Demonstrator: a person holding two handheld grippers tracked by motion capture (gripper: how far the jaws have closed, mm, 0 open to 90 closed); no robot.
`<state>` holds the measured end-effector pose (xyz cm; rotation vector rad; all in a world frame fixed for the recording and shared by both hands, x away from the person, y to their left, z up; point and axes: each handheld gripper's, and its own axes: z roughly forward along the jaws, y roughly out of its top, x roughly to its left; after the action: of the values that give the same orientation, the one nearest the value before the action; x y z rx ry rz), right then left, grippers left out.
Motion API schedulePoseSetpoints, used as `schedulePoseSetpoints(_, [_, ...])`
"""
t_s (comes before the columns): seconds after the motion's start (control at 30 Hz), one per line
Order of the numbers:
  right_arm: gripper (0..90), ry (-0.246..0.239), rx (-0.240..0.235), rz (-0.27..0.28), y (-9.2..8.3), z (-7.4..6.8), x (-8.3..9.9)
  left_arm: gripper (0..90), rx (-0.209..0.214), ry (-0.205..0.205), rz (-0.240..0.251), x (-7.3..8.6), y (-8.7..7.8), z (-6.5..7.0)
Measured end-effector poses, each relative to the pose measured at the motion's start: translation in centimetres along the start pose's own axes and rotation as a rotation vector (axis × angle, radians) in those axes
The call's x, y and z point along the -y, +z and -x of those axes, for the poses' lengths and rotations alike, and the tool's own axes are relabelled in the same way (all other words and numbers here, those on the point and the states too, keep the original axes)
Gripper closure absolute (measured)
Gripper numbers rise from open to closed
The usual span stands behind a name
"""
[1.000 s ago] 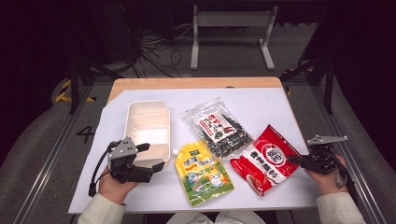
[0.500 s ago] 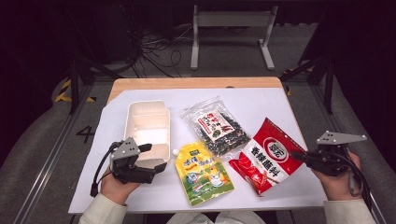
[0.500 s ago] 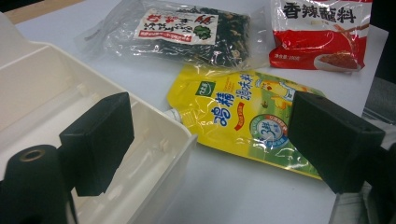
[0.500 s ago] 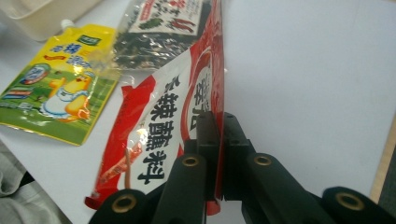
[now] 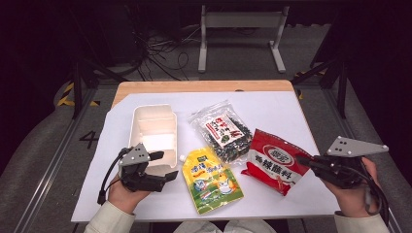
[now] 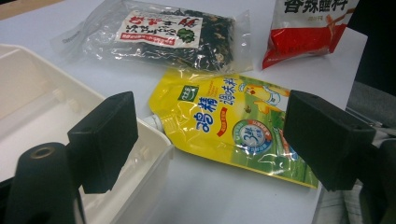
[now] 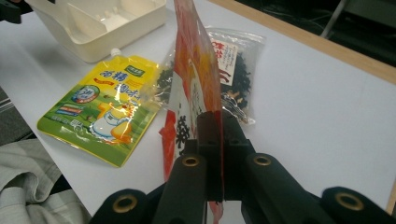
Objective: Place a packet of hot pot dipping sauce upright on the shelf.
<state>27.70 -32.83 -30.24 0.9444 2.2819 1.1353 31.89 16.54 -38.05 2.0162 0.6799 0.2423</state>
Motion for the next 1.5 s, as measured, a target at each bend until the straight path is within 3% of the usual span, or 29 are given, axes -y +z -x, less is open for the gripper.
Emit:
schedulePoseSetpoints(0.13, [88.9, -0.045, 0.000, 0.030, -0.5, -1.0, -0.8, 19.9, -0.029, 0.023, -0.028, 0.0, 0.3, 0.1])
schedulePoseSetpoints(0.37, [89.0, -0.071, -0.006, 0.050, -0.8, -1.4, -1.5, 19.2, -0.006, 0.009, -0.012, 0.0, 0.5, -0.1])
schedulePoseSetpoints(0.53, [89.0, -0.092, -0.034, 0.073, -0.8, -1.8, -2.4, 17.7, 0.019, 0.009, -0.012, -0.2, 1.1, 0.2])
schedulePoseSetpoints(0.8, [89.0, -0.143, -0.101, 0.102, 0.4, -3.1, -4.1, 15.0, 0.087, 0.032, 0.018, -0.5, 2.3, 0.9])
schedulePoseSetpoints(1.1, [89.0, -0.179, -0.174, 0.123, 2.1, -4.4, -6.0, 11.4, 0.140, -0.008, 0.046, -0.9, 4.0, 1.5])
schedulePoseSetpoints(1.5, [89.0, -0.212, -0.248, 0.137, 3.8, -5.8, -7.7, 6.7, 0.176, 0.047, 0.069, -1.0, 5.6, 1.9])
